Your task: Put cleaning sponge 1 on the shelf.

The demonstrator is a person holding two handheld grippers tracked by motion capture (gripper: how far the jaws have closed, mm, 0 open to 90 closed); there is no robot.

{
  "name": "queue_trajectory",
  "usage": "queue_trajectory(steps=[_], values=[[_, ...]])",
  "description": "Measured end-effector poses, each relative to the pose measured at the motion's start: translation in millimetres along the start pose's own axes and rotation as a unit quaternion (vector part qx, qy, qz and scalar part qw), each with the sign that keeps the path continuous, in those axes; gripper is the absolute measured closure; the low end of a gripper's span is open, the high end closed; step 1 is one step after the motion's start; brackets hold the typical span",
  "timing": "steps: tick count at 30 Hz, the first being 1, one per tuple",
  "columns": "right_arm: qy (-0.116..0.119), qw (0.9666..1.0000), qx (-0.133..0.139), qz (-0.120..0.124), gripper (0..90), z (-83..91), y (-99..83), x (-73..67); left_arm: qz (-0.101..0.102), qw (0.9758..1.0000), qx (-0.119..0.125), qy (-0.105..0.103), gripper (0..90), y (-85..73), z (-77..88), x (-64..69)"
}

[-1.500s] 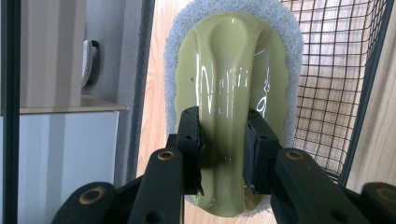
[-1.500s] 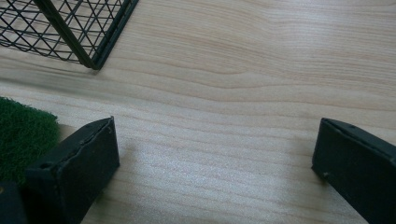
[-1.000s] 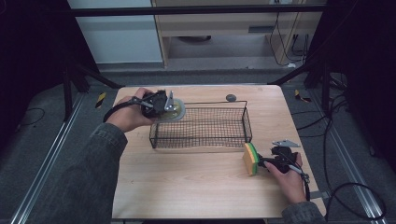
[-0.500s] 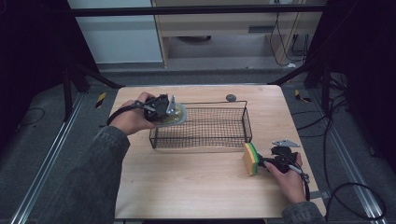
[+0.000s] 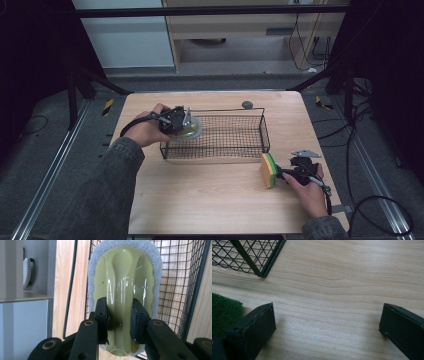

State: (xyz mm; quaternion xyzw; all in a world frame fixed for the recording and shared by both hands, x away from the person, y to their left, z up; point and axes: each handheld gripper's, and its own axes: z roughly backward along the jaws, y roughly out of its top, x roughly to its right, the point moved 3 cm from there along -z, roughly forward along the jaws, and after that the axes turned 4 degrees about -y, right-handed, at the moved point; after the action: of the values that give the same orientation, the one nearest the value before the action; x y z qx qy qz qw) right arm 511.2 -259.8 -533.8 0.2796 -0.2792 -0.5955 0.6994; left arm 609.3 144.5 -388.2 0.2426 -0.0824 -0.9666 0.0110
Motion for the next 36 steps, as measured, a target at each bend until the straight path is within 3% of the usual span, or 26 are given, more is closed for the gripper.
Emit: queue_trajectory(steps=[21,29,35,36], values=[[0.002,1.0000,-0.001,-0.005,0.7,0.0,0.4,-0.9,0.000,0.9997,-0.013,-0.021,71.1,-1.9,-26.2,7.8],[0.003,1.0000,0.000,-0.003,0.7,-0.6,1.0,-1.1,0.013,0.9994,-0.011,-0.029,71.1,-5.3,-33.8,8.8],[0.003,1.0000,0.000,-0.003,0.7,-0.6,1.0,-1.1,0.008,0.9994,-0.014,-0.031,71.1,-5.0,-38.3,9.0],[0.003,1.0000,0.000,-0.003,0.7,-0.6,1.0,-1.1,0.015,0.9992,-0.014,-0.034,71.1,-5.0,-39.2,10.5]])
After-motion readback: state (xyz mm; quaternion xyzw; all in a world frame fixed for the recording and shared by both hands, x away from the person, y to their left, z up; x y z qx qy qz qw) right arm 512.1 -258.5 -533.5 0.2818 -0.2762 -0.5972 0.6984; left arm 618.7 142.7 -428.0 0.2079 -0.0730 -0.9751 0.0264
